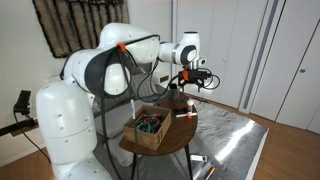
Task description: Take the golf ball out of the box then put it on the stick of glue
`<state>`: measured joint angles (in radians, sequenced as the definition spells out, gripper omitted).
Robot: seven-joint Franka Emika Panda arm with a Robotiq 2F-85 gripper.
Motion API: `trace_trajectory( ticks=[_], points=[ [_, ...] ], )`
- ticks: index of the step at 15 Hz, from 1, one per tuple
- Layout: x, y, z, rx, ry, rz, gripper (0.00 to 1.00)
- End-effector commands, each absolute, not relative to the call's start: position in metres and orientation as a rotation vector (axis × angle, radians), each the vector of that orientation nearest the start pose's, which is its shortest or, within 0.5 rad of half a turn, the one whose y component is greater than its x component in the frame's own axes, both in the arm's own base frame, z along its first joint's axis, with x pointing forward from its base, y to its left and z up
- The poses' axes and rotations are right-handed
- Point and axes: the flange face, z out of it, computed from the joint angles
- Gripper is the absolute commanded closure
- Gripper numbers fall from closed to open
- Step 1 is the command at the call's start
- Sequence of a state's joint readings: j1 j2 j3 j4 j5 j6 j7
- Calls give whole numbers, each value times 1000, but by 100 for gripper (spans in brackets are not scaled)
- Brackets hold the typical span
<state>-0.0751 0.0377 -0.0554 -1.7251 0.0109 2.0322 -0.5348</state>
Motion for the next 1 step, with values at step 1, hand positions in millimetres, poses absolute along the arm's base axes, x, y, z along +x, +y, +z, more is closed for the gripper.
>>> trace_trajectory(
  ticks=[1],
  points=[
    [587,-76,588,-3125,-683,-444,0]
  ],
)
